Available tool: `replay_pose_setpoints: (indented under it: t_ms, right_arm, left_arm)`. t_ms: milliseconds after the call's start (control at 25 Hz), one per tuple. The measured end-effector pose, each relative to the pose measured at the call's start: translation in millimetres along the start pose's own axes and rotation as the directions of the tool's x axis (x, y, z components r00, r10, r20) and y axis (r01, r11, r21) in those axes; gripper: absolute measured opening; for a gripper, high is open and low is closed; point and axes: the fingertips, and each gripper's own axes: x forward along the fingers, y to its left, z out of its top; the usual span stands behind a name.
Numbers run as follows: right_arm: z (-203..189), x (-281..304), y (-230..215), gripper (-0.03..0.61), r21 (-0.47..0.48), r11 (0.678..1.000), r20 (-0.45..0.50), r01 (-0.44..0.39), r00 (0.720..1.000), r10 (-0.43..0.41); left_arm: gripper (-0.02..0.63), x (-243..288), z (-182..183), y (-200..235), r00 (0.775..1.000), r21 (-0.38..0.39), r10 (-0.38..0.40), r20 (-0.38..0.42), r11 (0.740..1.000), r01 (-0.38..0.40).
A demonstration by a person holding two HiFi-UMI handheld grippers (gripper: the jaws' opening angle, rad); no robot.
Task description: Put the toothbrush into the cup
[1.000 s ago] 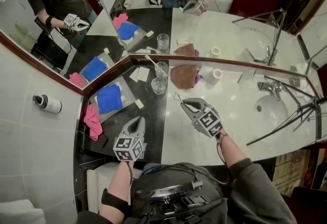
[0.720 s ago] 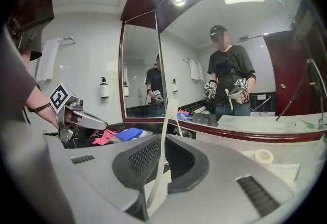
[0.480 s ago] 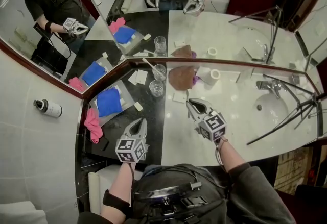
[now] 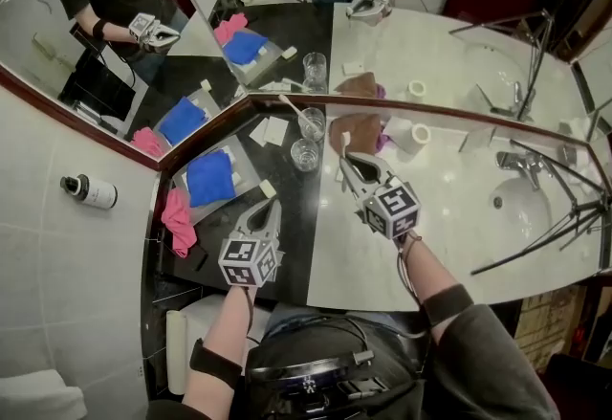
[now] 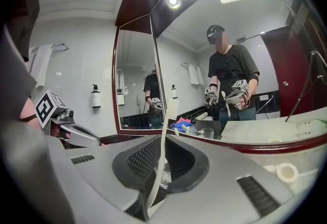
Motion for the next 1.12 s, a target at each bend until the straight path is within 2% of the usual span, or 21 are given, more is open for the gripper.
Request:
replay_pose_setpoints:
  t_ms: [240, 480, 760, 1120]
  right_arm:
    - [15.7, 61.4, -4.5, 0.046, -0.034, 0.998, 0.020, -0.047, 0.999, 0.048]
    - [9.8, 110.6, -7.1, 0.046, -0.048, 0.995, 0.020, -0.087, 0.996, 0.088]
    - [-14.7, 148.7, -12.7, 0.046, -0.063, 0.993, 0.009, -0.097, 0.995, 0.098]
    - [-61.3, 166.4, 3.0, 0.048, -0.144, 0.981, -0.094, -0.132, 0.988, 0.119]
  left_arm:
    - [0.002, 31.7, 10.5, 20.6, 1.000, 0.013, 0.004, 0.015, 1.000, -0.004]
    - [0.002, 62.8, 9.8, 37.5, 1.000, 0.012, 0.013, 0.023, 1.000, -0.013]
    - [0.002, 93.7, -0.2, 58.2, 0.999, -0.001, 0.030, 0.041, 1.000, -0.030]
    - [0.002, 87.4, -20.1, 72.0, 0.998, -0.024, 0.051, 0.037, 0.998, -0.050]
